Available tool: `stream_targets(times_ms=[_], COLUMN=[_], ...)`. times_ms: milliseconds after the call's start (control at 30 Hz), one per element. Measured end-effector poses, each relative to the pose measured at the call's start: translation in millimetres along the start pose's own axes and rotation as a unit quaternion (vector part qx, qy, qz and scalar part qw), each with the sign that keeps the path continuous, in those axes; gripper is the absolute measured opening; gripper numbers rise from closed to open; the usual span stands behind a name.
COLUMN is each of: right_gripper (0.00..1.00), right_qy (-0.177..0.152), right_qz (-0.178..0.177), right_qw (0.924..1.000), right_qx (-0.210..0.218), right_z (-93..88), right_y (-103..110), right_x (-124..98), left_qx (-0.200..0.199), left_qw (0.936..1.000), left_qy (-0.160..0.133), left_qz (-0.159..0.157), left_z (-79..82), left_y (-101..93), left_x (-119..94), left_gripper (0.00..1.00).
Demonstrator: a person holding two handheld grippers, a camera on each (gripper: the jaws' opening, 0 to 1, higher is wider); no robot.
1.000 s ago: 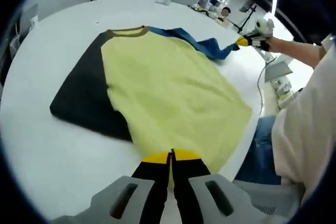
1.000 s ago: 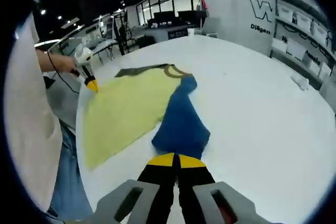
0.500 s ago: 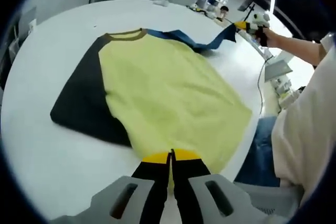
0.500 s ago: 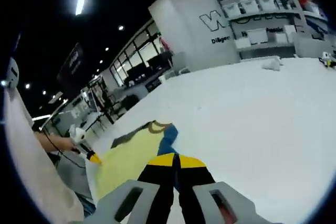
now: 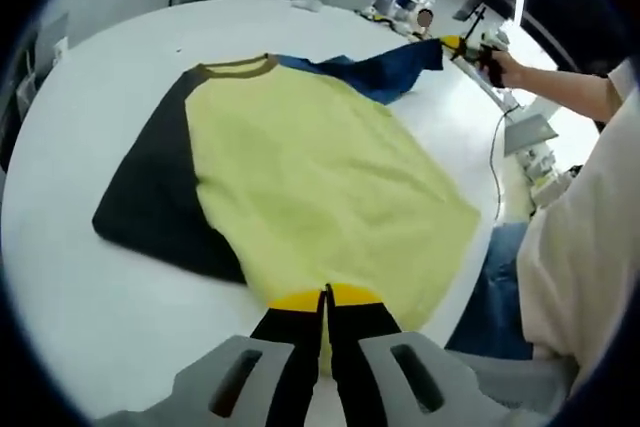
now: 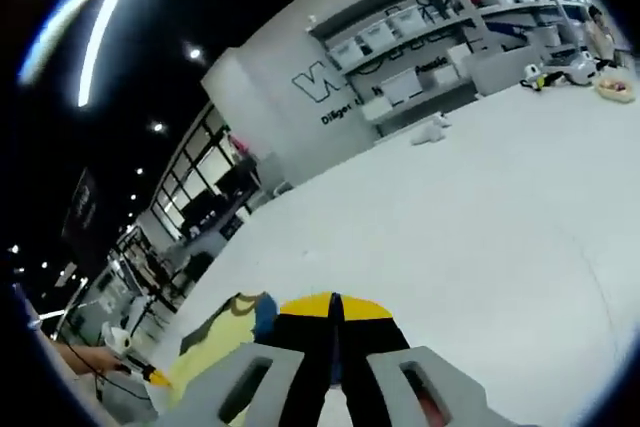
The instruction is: Fold the garment on the visible template until the final outline fits inside the template.
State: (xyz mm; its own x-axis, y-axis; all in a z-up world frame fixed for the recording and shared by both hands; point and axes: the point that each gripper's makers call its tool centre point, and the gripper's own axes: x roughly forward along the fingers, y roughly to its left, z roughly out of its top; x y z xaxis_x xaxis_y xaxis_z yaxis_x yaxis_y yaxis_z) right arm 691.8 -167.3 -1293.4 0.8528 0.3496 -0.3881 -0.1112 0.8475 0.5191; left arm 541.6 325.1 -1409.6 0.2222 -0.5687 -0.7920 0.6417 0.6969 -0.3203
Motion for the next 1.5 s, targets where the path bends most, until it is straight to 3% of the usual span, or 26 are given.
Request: stream_targets(times_ms=[100,233,400,533,567,767,800,900,933,967,1000,1100,1167,1300,1367,1400,1467,1500], right_gripper=[0.0,0.0,0.0,0.0,0.0,0.0,0.0,0.0,0.0,0.0,0.0,0.0,0.0,0.0,0.0,0.0,0.0,0.0], right_qy=[0.001,0.037,0.085,0.131,0.123,0.13,0.127,0.171,0.207,0.22,0.217,0.241,0.255,0.27,0.261,0.276,0.271,0.286], right_qz=[-0.035,-0.102,-0.157,-0.205,-0.197,-0.186,-0.168,-0.162,-0.179,-0.184,-0.166,-0.174,-0.195,-0.224,-0.212,-0.208,-0.202,-0.186], right_qw=[0.9994,0.994,0.9834,0.9685,0.9715,0.9738,0.9775,0.9706,0.9609,0.9568,0.9594,0.9535,0.9469,0.9355,0.9396,0.9349,0.9376,0.9327], right_qx=[0.007,0.011,0.032,0.052,0.044,0.018,-0.014,-0.049,-0.046,-0.048,-0.069,-0.051,-0.005,0.045,0.06,0.083,0.079,0.116], right_z=[0.6,-13.5,-36.5,-59.8,-58.0,-51.4,-43.9,-41.6,-45.9,-45.9,-41.1,-44.4,-50.4,-59.8,-58.4,-63.4,-61.3,-65.0], right_y=[-13,-44,-65,-86,-86,-83,-76,-67,-64,-61,-53,-47,-55,-69,-65,-61,-58,-45], right_x=[2,1,-5,-14,-11,-4,1,-1,-9,-12,-11,-21,-29,-40,-36,-38,-37,-38], left_qx=[0.0,-0.001,-0.002,-0.001,0.0,0.002,0.003,0.002,0.002,0.002,0.002,0.002,0.002,0.005,0.009,0.009,0.011,0.011], left_qw=[1.0,1.0,1.0,1.0,1.0,1.0,1.0,1.0,1.0,1.0,1.0,1.0,1.0,1.0,0.9999,0.9999,0.9999,0.9999], left_qy=[0.0,0.001,0.004,0.006,0.006,0.007,0.007,0.007,0.007,0.008,0.009,0.01,0.008,0.008,0.01,0.011,0.013,0.013], left_qz=[0.0,0.001,0.002,0.0,0.0,0.0,0.0,0.0,0.001,0.001,0.001,0.001,0.001,-0.001,0.0,0.001,0.001,0.003], left_z=[1.0,1.2,0.1,0.0,0.5,2.6,2.8,3.7,3.6,3.1,2.6,1.9,3.0,4.6,4.2,4.1,3.6,3.4], left_y=[-0.1,-0.1,0.3,-0.7,-0.9,-1.0,-0.7,0.0,0.1,0.2,0.3,1.0,0.9,-1.3,-1.2,-1.1,-0.5,0.3], left_x=[0,-1,-2,0,0,1,1,1,1,1,1,2,3,4,3,3,2,1], left_gripper=[0.02,0.02,0.02,0.02,0.02,0.02,0.02,0.02,0.02,0.02,0.02,0.02,0.02,0.02,0.02,0.02,0.02,0.02])
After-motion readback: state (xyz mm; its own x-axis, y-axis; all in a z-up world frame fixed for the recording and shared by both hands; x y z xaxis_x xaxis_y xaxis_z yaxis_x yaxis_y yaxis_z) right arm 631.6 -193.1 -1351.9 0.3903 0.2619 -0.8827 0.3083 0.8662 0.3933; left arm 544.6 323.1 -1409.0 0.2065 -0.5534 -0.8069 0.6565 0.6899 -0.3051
